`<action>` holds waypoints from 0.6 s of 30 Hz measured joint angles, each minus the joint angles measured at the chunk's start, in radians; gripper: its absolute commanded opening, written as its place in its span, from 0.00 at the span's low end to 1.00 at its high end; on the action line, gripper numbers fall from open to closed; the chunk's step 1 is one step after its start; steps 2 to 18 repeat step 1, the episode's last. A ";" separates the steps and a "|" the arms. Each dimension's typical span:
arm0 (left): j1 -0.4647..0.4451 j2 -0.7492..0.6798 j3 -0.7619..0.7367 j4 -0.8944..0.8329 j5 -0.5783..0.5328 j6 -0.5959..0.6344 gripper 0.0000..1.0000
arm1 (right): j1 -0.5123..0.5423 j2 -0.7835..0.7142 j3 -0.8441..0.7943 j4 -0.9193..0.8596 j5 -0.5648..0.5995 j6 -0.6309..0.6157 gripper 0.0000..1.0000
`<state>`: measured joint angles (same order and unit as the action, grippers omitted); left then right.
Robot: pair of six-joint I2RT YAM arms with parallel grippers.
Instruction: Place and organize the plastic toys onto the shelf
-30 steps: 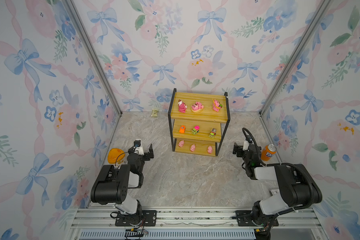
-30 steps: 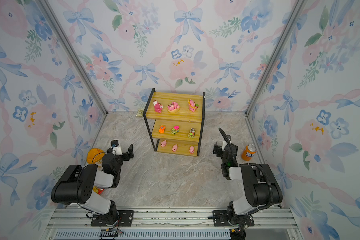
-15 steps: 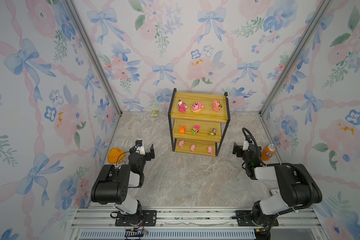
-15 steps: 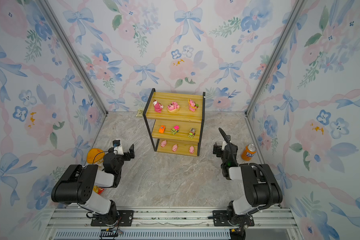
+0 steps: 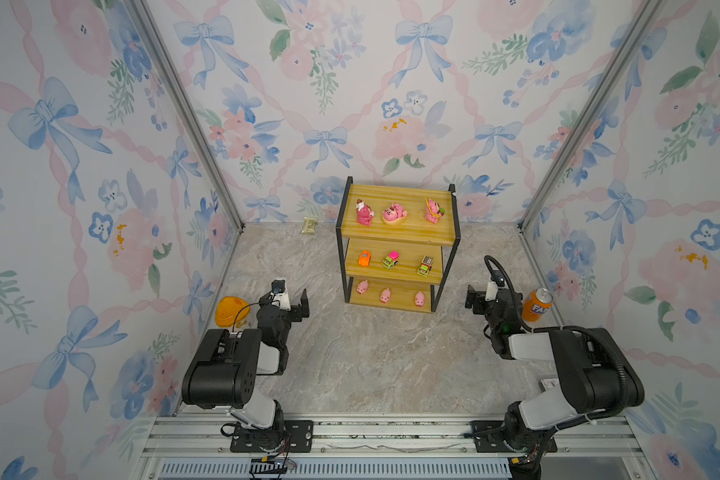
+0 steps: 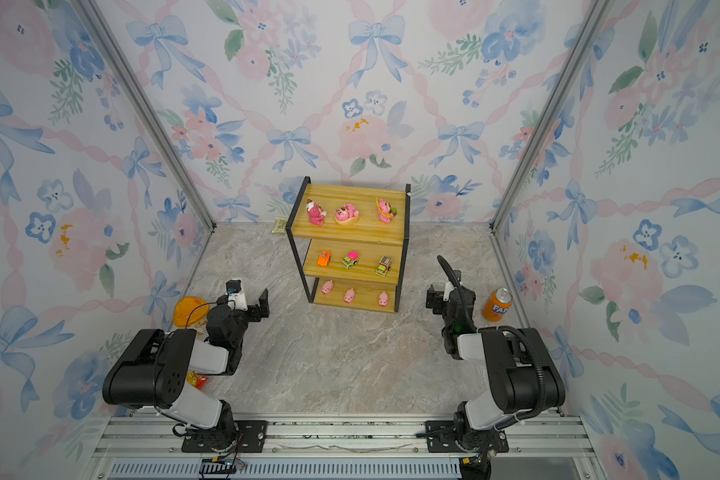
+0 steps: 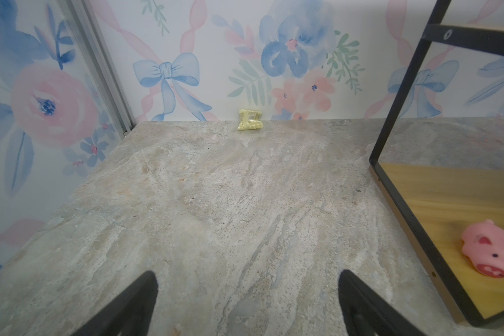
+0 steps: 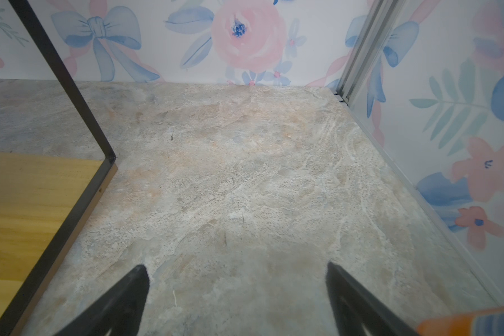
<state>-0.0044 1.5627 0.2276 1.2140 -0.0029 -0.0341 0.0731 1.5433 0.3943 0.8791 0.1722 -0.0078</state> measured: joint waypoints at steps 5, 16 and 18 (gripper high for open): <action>0.000 0.000 0.000 0.000 0.000 0.000 0.97 | 0.000 0.000 0.000 0.000 0.000 0.000 0.97; 0.000 0.000 0.000 0.000 0.000 0.000 0.97 | 0.000 0.000 0.000 0.000 0.000 0.000 0.97; 0.000 0.000 0.000 0.000 0.000 0.000 0.97 | 0.000 0.000 0.000 0.000 0.000 0.000 0.97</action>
